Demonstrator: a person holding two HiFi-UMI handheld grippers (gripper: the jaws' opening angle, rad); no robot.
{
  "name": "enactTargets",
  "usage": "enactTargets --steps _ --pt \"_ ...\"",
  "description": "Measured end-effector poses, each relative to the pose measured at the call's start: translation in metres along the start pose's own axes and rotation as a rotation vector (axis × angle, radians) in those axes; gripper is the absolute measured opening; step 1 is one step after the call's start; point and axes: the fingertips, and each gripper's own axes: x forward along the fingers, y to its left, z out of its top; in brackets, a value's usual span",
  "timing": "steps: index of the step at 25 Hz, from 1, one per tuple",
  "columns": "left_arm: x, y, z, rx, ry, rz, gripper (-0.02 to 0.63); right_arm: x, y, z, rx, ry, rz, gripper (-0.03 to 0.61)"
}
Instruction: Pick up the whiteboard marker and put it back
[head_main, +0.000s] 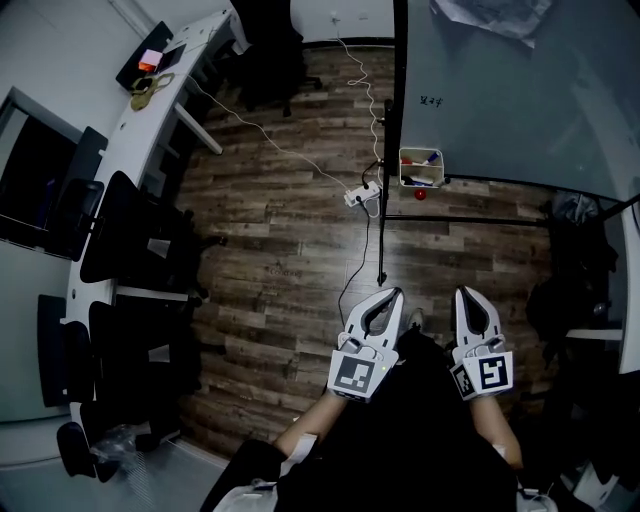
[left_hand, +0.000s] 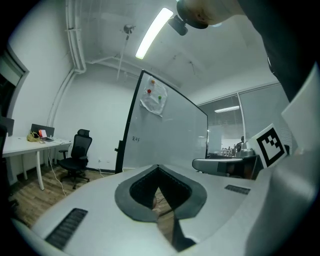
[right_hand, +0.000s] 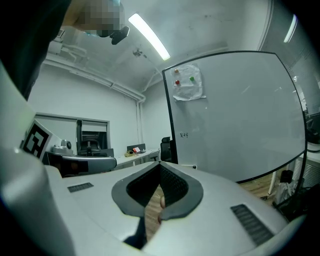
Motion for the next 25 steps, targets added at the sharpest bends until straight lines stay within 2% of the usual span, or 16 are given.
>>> enactTargets --steps 2,8,16,20,25 --pt "0.009 0.003 0.000 0.023 0.017 0.004 -0.003 0.008 -0.006 0.000 -0.010 0.002 0.019 0.014" --pt "0.039 0.011 0.005 0.020 -0.005 0.045 -0.003 0.031 -0.031 0.012 -0.041 -0.016 0.049 0.014" --pt "0.082 0.001 0.011 0.029 0.006 0.079 -0.003 0.051 -0.065 0.028 0.013 -0.063 0.075 0.014" --pt "0.094 -0.001 0.011 0.047 0.012 0.099 -0.003 0.056 -0.080 0.023 0.011 -0.045 0.096 0.014" --pt "0.107 -0.009 0.009 0.024 0.011 0.138 -0.003 0.057 -0.096 0.011 0.008 -0.014 0.137 0.014"
